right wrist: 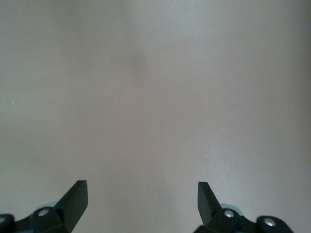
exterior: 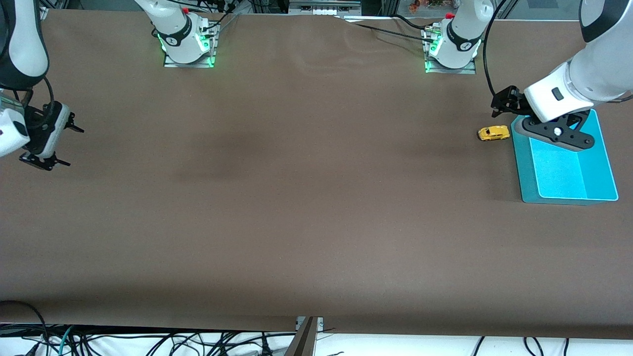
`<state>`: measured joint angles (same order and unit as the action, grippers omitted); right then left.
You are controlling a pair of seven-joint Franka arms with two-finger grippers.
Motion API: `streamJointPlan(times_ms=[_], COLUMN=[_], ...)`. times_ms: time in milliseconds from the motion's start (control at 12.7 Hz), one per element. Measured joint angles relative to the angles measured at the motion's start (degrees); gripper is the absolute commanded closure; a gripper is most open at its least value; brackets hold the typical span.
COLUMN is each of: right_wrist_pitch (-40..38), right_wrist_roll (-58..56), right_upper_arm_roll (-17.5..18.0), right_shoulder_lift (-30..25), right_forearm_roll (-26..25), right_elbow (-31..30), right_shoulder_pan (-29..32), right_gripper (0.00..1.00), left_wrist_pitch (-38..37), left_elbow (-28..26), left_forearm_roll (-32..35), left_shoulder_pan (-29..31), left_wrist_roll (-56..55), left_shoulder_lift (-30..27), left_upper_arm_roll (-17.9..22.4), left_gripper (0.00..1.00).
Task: Wind and store yellow beetle car
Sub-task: 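Lower the left gripper onto the car beside the cyan box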
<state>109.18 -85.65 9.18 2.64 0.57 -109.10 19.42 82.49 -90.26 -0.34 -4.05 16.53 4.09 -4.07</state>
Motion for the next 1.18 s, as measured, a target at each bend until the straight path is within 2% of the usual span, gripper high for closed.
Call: streamJointPlan(times_ms=[157, 314, 471, 629, 864, 1179], right_wrist_pitch=[-1.0, -1.3, -1.8, -2.8, -6.8, -10.6], right_wrist_roll=[8.0, 17.9, 30.1, 42.5, 59.6, 73.7], right_upper_arm_roll=[0.4, 0.5, 0.6, 0.6, 0.7, 0.7], right_shoulder_lift=[-2.3, -4.3, -5.9, -7.2, -8.0, -8.0], right_forearm_roll=[0.0, 0.0, 0.0, 0.0, 0.0, 0.0], right_elbow=[0.1, 0.1, 0.2, 0.7, 4.7, 9.2], right_shoulder_pan=[-0.3, -1.6, -3.6, -6.0, -8.5, -9.4], right_gripper=[0.0, 0.0, 0.0, 0.0, 0.0, 0.0], left_wrist_pitch=[-1.5, -1.7, -0.9, 3.2, 10.3, 25.3], left_elbow=[-0.4, -2.0, -5.0, -9.4, -19.2, -39.4], left_forearm_roll=[0.0, 0.1, 0.3, 2.1, 6.3, 11.2], left_shoulder_pan=[0.3, 0.7, 1.4, 2.8, 5.0, 5.5], left_wrist_roll=[11.7, 18.4, 23.5, 30.8, 39.5, 41.7], left_shoulder_lift=[0.4, 0.9, 1.1, 1.3, 0.2, -7.2], left_upper_arm_roll=[0.3, 0.4, 0.4, 0.4, 0.6, 0.5], left_gripper=[0.0, 0.0, 0.0, 0.0, 0.0, 0.0])
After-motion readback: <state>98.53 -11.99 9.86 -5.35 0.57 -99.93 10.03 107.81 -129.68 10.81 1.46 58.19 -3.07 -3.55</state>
